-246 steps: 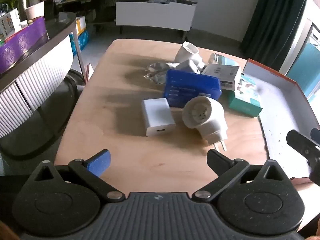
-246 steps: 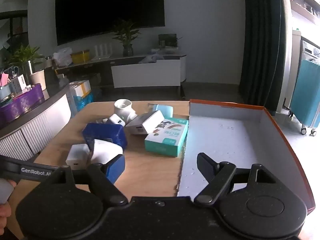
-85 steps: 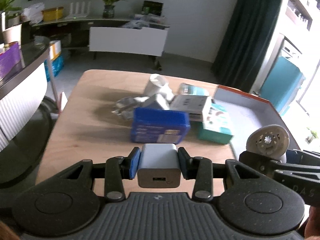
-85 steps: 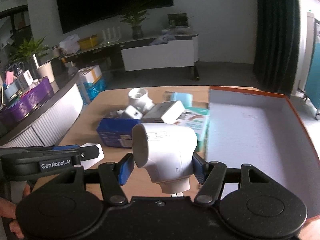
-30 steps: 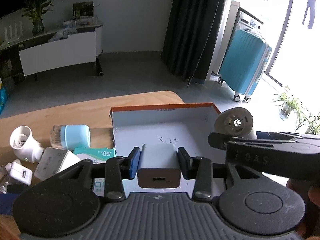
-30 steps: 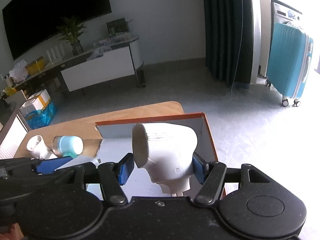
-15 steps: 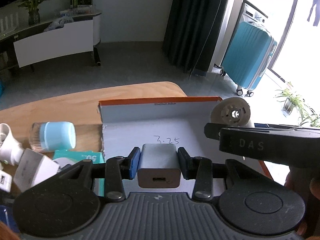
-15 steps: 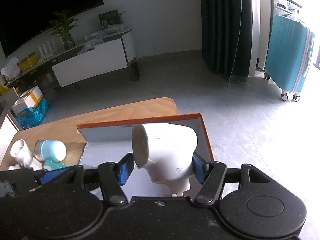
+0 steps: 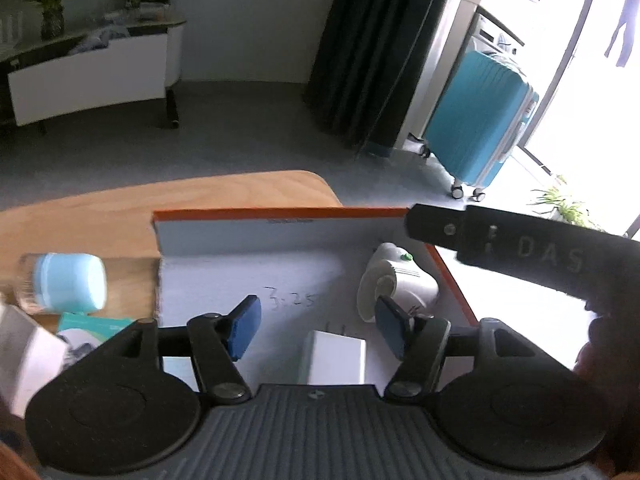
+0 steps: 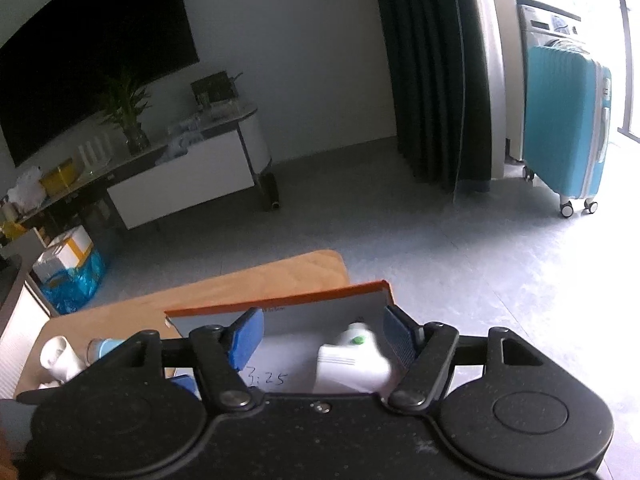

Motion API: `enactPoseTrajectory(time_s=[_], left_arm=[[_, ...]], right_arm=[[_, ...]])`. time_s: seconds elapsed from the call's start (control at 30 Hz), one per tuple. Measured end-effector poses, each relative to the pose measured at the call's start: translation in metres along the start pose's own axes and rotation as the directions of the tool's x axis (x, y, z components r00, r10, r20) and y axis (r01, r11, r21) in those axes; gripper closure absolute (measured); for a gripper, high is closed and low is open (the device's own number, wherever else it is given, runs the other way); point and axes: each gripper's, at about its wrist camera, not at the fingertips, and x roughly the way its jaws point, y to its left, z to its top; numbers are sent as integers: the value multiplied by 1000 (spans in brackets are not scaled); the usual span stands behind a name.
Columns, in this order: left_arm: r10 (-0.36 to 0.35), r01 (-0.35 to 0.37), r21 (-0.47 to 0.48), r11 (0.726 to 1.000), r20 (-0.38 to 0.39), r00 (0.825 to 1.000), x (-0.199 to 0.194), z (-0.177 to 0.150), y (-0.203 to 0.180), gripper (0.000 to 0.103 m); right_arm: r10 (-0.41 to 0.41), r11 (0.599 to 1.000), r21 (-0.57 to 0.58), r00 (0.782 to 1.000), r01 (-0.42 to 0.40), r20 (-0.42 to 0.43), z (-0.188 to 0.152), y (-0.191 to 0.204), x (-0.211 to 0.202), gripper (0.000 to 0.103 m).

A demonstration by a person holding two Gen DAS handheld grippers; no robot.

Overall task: Organize rigid objects
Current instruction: 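Open both tools to release the charger and adapter in the box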

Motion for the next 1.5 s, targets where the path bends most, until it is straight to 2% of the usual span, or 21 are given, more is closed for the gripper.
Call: enactPoseTrajectory(time_s=[0.2,0.27,0.37,0.53,0.9,1.5], left_arm=[[88,-88,19,996,15,996,-28,-4,4,19],[114,-114,18,993,13,993,-36,-6,6,9],[147,-147,20,989,4,989,-47,-8,10,5],[198,-198,30,980,-4,980,-67,-15,22,2],[232,-231,-45,972,15,973,-104,-32,54,1],[301,-295,-141,945,20,953,-138,-63,110,1]], right_arm=[[14,999,-34,1000,-14,5,-2,12,-15,22],[3,999,-47,1000,-3,8,-6,16,-21,21],[-10,998,-66,1000,10,9,-12,23,-31,17],[-19,998,-65,1000,19,7,-20,34,-49,13],[8,996,-86,999,-12,-36,-49,71,-74,11],[84,981,-163,991,-101,-107,-78,145,-68,11]])
